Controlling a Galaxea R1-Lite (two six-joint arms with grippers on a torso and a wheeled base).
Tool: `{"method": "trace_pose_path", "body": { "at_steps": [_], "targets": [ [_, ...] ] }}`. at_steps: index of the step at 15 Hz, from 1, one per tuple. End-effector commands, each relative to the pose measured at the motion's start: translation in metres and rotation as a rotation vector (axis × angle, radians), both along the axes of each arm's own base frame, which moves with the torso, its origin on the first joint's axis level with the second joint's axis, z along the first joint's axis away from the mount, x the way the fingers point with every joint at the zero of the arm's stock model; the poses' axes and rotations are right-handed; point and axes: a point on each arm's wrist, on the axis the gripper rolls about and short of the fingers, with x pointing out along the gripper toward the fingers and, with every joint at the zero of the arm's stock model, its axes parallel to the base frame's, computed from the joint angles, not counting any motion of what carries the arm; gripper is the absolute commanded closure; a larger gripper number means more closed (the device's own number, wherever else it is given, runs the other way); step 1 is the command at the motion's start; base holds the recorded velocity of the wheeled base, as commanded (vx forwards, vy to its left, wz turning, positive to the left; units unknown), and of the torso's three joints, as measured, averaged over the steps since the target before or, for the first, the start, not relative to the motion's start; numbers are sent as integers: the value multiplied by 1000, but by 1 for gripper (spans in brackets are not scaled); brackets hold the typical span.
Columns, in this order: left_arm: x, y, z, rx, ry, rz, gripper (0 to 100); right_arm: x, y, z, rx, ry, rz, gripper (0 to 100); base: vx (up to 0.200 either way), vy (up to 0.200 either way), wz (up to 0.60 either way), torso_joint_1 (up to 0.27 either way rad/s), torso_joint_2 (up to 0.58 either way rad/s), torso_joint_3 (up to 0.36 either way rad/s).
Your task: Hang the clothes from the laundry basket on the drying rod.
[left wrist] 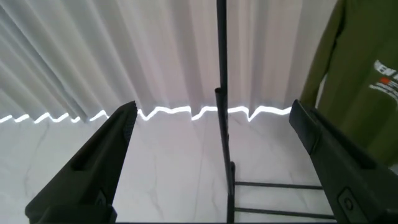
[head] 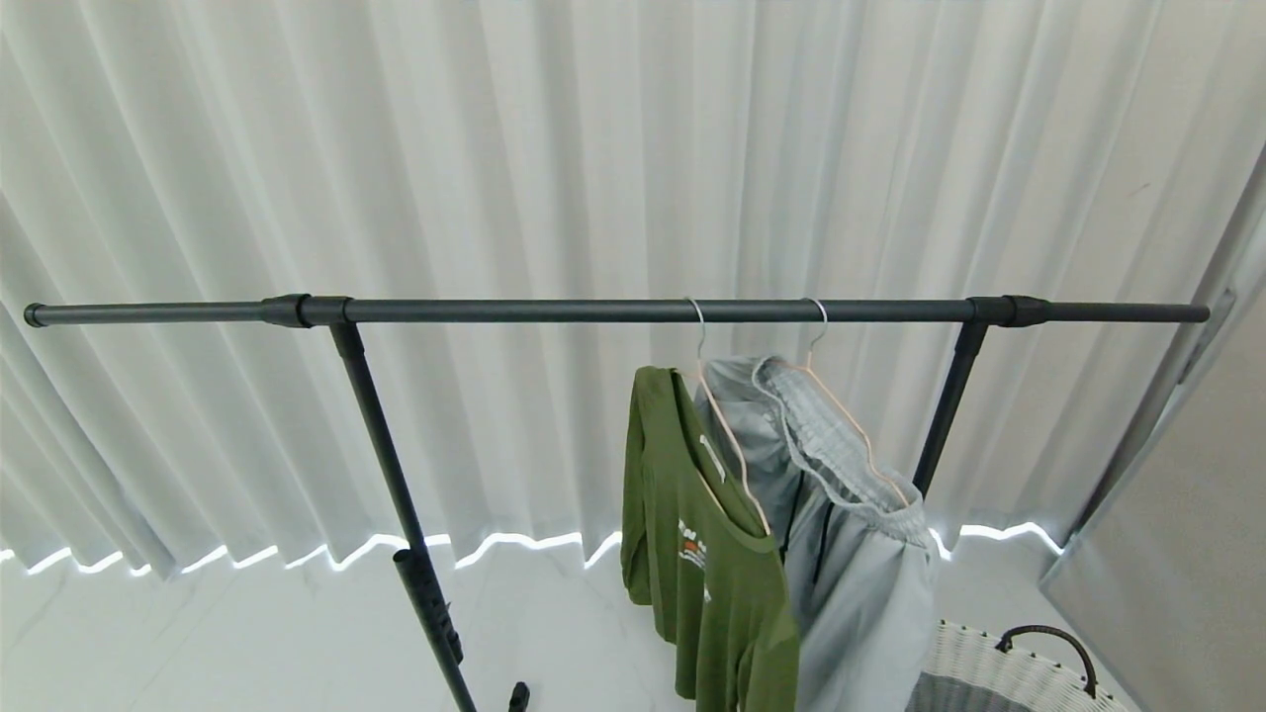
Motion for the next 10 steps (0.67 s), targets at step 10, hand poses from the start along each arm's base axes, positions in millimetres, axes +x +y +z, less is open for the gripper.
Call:
{"method": "trace_pose_path", "body": {
  "at_steps": [10],
  "targets": [
    [-1, 3, -19, -140, -26, 139, 0, 8, -2, -21, 49, -114, -296, 0, 0, 0, 0, 0, 0, 0]
  ]
}}
